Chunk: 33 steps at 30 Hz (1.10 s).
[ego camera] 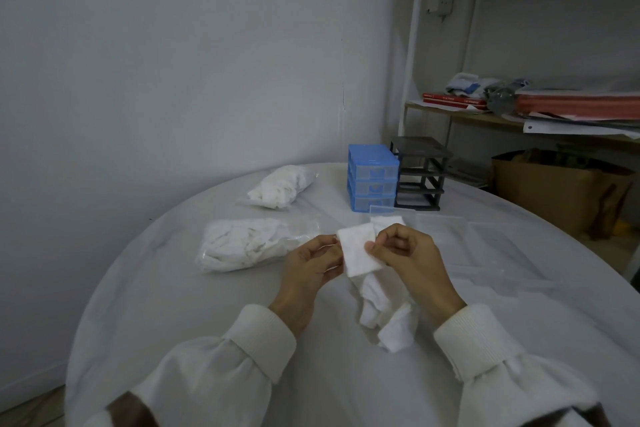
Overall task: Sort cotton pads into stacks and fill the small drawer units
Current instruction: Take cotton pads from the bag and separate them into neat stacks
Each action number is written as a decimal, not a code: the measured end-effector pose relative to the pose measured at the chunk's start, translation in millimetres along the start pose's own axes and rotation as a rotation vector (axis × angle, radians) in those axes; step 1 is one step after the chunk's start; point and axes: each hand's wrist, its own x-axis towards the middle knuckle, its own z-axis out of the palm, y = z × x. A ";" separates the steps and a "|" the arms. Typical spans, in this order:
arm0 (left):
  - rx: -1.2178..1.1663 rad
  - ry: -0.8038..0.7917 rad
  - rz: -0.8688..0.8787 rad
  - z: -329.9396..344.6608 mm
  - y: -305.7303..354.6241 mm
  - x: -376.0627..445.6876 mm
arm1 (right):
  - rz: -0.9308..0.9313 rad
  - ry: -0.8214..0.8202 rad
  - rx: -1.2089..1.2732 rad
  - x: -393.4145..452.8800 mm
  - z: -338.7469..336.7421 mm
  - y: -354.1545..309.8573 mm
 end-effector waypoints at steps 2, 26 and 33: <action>0.017 -0.007 -0.002 0.8 0.3 -0.7 | -0.005 0.013 -0.009 -0.2 0.3 0.6; 0.072 0.021 0.087 1.8 1.7 -1.8 | -0.107 -0.082 -0.238 3.8 -11.4 0.2; 0.146 0.187 0.152 -7.2 -4.8 8.9 | -0.080 -0.355 -0.507 2.4 -23.0 2.4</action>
